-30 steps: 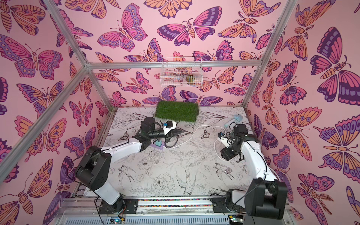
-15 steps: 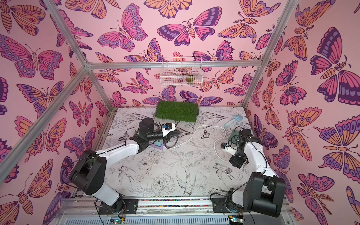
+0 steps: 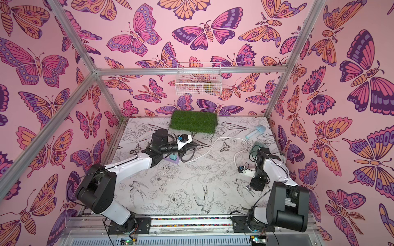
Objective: Charge mp3
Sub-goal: Adjust the mp3 player at the center of the board.
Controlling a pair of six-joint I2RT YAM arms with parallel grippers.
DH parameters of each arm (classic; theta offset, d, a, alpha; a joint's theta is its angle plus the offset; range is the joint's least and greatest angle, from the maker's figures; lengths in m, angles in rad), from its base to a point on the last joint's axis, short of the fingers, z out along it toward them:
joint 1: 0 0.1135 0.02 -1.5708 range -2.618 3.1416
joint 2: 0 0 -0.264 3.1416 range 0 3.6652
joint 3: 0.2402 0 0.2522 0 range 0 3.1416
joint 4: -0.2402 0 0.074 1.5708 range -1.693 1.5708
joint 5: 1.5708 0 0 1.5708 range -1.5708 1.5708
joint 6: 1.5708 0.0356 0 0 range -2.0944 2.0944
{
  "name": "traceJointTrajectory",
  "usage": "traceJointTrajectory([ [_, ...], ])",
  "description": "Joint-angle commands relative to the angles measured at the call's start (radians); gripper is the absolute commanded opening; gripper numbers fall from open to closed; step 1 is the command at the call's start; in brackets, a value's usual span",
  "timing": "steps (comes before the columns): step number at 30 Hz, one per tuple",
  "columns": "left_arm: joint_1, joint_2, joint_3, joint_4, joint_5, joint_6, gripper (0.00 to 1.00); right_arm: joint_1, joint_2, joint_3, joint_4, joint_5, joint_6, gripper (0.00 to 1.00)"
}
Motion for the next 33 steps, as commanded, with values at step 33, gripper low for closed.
traceJointTrajectory([
  [33,0.01,-0.054,-0.026,-0.039,0.0,0.012,0.0,0.028,0.052,0.061,0.025,-0.24,0.355,0.73],
])
